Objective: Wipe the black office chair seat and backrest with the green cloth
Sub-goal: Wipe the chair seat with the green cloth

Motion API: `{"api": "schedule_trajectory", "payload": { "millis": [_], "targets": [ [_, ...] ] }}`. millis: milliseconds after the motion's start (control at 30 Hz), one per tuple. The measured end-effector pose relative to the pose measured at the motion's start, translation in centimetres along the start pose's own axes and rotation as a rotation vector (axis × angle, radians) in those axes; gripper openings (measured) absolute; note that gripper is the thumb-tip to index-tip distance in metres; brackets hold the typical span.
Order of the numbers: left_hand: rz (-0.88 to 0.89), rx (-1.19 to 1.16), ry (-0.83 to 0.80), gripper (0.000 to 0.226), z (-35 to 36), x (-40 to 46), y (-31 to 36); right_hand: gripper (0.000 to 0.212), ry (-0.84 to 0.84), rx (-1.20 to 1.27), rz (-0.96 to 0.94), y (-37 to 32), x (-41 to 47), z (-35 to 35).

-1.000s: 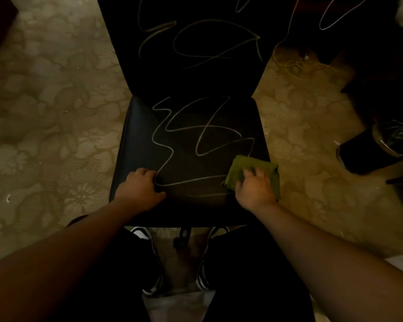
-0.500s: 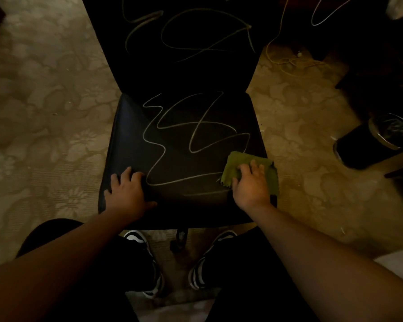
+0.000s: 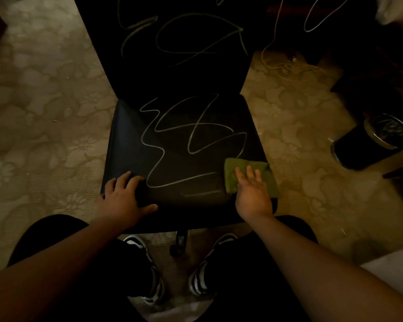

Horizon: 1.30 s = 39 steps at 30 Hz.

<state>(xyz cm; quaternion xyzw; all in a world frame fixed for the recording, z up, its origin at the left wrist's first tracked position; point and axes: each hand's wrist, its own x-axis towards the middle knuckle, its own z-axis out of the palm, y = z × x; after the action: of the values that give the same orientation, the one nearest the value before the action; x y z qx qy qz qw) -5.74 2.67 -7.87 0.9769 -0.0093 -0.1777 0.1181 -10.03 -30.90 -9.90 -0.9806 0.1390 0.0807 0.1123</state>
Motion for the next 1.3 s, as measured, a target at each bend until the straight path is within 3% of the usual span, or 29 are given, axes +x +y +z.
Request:
{"api": "schedule_trajectory", "payload": {
  "millis": [200,433,500,667,833,900,1067,1133,1300],
  "targets": [
    [-0.048,-0.073,-0.052,0.092,0.8,-0.7,1.0,0.076,0.037,0.049,0.163,-0.2,0.7,0.1],
    [-0.072,-0.065,-0.041,0.092,1.3,-1.6,2.5,0.083,0.000,-0.010,-0.214,-5.7,-3.8,2.5],
    [-0.032,-0.054,-0.012,0.092,1.1,-1.4,1.8,0.082,-0.001,-0.011,-0.244,-5.1,-3.5,2.3],
    [0.047,-0.080,0.020,0.104,1.2,-0.4,-0.8,0.082,0.022,0.073,0.022,-1.1,-0.9,0.4],
    [-0.020,-0.116,0.036,0.104,2.6,-1.1,1.0,0.078,0.055,0.078,0.070,-2.1,-0.8,0.9],
    [-0.035,-0.104,0.028,0.104,2.7,-1.4,1.7,0.080,0.042,0.059,-0.008,-3.9,-1.7,1.5],
    [-0.046,-0.083,0.037,0.101,3.4,-2.4,2.5,0.083,-0.067,0.028,-0.406,-7.3,-4.6,3.2],
    [-0.018,-0.088,0.038,0.099,3.3,-2.5,2.2,0.083,-0.043,0.019,-0.454,-6.9,-4.4,3.3],
    [0.145,-0.083,0.115,0.097,2.7,-2.2,-0.1,0.082,0.035,0.101,-0.163,-3.4,-2.1,2.3]
  ]
}}
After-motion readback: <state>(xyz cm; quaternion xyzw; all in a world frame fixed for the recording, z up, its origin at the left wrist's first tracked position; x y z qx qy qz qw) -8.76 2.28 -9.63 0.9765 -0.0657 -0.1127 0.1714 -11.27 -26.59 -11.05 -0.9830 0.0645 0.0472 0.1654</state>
